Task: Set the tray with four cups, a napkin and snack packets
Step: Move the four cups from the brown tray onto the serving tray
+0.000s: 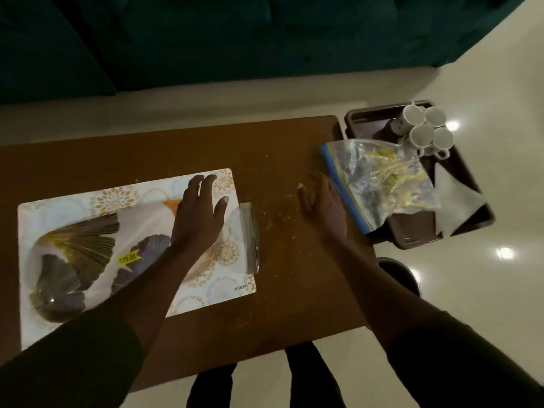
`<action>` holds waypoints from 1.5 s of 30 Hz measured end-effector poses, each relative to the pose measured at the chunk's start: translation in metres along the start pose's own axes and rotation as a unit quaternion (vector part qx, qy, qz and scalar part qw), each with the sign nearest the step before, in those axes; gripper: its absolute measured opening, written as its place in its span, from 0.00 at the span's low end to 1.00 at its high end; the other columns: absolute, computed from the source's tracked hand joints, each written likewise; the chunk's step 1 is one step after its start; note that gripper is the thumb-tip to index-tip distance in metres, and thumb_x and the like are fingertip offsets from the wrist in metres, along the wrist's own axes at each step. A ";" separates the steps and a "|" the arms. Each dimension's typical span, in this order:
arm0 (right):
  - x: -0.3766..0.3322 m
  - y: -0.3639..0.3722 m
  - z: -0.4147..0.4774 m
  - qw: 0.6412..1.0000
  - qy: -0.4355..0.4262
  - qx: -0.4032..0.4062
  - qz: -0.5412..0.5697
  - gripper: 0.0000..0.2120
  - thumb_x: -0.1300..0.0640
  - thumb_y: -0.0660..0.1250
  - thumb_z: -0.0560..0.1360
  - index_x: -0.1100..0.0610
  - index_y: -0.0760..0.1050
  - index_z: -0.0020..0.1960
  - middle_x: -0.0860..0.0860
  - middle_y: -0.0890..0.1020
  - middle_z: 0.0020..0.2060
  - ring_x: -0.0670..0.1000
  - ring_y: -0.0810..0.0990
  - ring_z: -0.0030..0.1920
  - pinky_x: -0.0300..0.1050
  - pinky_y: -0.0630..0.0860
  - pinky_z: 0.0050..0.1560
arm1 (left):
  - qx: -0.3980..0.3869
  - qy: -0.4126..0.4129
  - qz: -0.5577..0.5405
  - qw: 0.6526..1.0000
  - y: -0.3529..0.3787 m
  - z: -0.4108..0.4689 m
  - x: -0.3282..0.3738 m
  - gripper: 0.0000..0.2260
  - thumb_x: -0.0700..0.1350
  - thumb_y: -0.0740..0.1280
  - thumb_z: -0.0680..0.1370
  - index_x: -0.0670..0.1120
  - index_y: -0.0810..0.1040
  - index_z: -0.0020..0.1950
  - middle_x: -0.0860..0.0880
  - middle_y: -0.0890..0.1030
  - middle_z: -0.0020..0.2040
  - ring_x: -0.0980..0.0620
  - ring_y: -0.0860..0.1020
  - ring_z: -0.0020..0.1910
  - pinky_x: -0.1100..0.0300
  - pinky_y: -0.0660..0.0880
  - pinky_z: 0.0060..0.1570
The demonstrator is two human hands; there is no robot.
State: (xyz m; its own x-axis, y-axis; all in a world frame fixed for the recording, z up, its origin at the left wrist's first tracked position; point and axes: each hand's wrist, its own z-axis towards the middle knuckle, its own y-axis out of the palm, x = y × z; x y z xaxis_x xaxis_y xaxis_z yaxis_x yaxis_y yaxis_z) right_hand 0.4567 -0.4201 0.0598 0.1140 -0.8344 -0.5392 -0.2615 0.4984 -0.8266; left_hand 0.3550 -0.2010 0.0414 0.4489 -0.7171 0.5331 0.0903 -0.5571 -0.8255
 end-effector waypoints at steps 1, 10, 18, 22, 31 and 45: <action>0.006 -0.008 0.007 1.000 0.003 0.013 0.003 0.24 0.41 0.54 0.81 0.55 0.64 0.70 0.54 0.73 0.67 0.54 0.75 0.63 0.47 0.72 0.58 | 0.001 0.007 -0.005 1.000 0.001 0.005 0.011 0.23 0.52 0.59 0.81 0.46 0.63 0.75 0.42 0.65 0.74 0.40 0.68 0.71 0.43 0.72 0.64; 0.085 -0.073 0.047 0.988 -0.075 0.113 0.069 0.16 0.56 0.64 0.77 0.57 0.70 0.64 0.53 0.78 0.59 0.50 0.80 0.51 0.47 0.78 0.44 | 0.008 0.018 0.009 1.000 0.051 0.032 0.115 0.23 0.52 0.61 0.81 0.47 0.64 0.74 0.43 0.67 0.73 0.42 0.70 0.69 0.45 0.71 0.66; 0.197 -0.166 0.091 0.989 -0.031 0.144 0.032 0.15 0.61 0.65 0.73 0.57 0.73 0.59 0.53 0.79 0.54 0.54 0.79 0.51 0.44 0.73 0.46 | -0.010 0.088 -0.027 0.996 0.119 0.057 0.250 0.22 0.47 0.65 0.79 0.47 0.67 0.73 0.44 0.70 0.71 0.42 0.69 0.69 0.49 0.69 0.63; 0.238 -0.192 0.115 0.987 0.004 0.152 0.042 0.12 0.61 0.63 0.74 0.59 0.72 0.58 0.56 0.79 0.53 0.58 0.78 0.52 0.52 0.76 0.47 | -0.016 0.122 -0.079 0.989 0.158 0.081 0.304 0.22 0.44 0.67 0.77 0.44 0.69 0.71 0.43 0.71 0.69 0.43 0.69 0.69 0.53 0.68 0.61; 0.296 -0.217 0.184 0.998 0.017 0.057 -0.010 0.27 0.48 0.69 0.71 0.60 0.68 0.64 0.55 0.74 0.61 0.56 0.70 0.64 0.53 0.73 0.56 | -0.050 0.134 -0.086 0.986 0.226 0.127 0.375 0.27 0.46 0.69 0.76 0.46 0.65 0.73 0.45 0.69 0.71 0.44 0.70 0.69 0.48 0.72 0.60; 0.314 -0.193 0.231 0.998 0.015 0.035 -0.045 0.42 0.48 0.75 0.68 0.58 0.58 0.74 0.57 0.71 0.69 0.62 0.71 0.65 0.56 0.74 0.53 | -0.031 0.095 -0.095 0.990 0.274 0.173 0.431 0.30 0.49 0.74 0.72 0.46 0.66 0.71 0.43 0.73 0.67 0.42 0.72 0.65 0.49 0.74 0.50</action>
State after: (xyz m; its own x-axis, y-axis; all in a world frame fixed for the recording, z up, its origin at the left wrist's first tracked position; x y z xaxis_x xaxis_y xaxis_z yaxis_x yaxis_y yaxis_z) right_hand 0.7640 -0.7236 0.0126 0.1055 -0.8828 -0.4578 -0.1843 0.4351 -0.8813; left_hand 0.7270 -0.5900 0.0128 0.2524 -0.6595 0.7081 0.0994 -0.7102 -0.6969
